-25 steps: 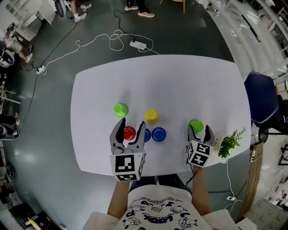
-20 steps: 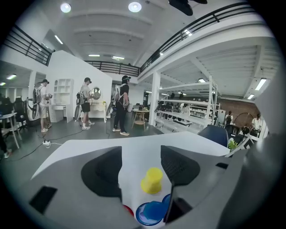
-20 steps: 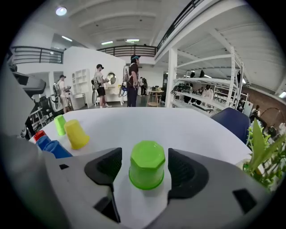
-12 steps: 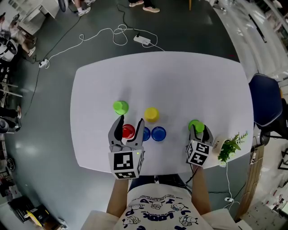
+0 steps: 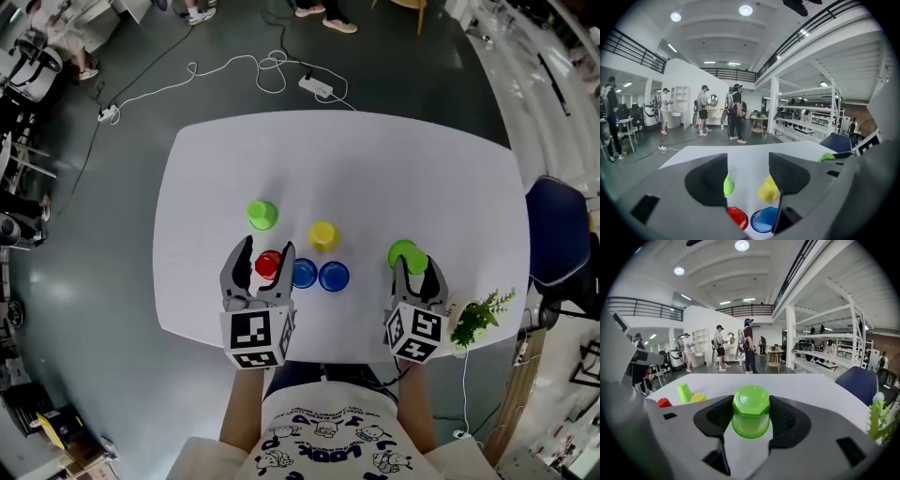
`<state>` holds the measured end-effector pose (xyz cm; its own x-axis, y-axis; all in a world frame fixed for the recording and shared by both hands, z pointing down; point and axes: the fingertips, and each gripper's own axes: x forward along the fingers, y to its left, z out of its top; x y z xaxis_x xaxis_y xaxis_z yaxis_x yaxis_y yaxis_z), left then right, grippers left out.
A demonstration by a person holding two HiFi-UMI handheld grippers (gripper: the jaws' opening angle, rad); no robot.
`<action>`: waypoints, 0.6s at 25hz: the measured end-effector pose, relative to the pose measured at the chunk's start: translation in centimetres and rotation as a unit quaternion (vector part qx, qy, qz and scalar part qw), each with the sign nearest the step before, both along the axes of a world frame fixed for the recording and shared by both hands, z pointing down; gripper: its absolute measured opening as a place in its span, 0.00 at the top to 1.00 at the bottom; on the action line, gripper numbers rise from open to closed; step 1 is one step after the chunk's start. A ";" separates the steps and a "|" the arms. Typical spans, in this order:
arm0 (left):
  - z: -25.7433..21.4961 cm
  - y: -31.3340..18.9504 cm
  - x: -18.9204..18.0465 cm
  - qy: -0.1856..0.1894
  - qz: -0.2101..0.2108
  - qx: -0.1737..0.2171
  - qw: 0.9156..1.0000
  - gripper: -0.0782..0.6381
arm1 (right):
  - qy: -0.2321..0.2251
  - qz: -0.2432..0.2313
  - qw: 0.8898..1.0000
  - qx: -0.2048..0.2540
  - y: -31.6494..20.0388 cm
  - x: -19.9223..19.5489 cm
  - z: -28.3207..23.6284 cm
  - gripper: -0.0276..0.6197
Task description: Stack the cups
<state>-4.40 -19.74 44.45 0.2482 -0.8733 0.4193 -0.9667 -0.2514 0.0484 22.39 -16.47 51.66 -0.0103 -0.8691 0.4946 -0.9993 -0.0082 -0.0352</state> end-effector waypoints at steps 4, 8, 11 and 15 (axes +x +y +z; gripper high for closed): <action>-0.2 1.5 -1.3 0.003 -0.026 0.001 1.000 0.51 | -0.006 -0.048 0.998 0.027 -0.2 -2.6 -2.6 0.57; 0.0 1.8 -4.1 0.000 -0.040 0.000 0.999 0.51 | -0.007 -0.080 0.996 0.032 -0.6 -6.0 -3.1 0.57; -0.2 1.6 -5.9 0.002 -0.042 -0.003 0.999 0.50 | -0.014 -0.095 0.995 0.023 -0.7 -7.9 -3.6 0.57; 0.1 0.4 -7.5 0.013 -0.027 -0.014 0.999 0.49 | -0.012 -0.112 0.994 0.010 -0.7 -10.2 -4.6 0.57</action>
<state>-11.93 -19.33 44.56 0.2118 -0.8738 0.4377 -0.9772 -0.1973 0.0791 12.15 -17.18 47.01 -0.2157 -0.8532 0.4749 -0.9750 0.2145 -0.0575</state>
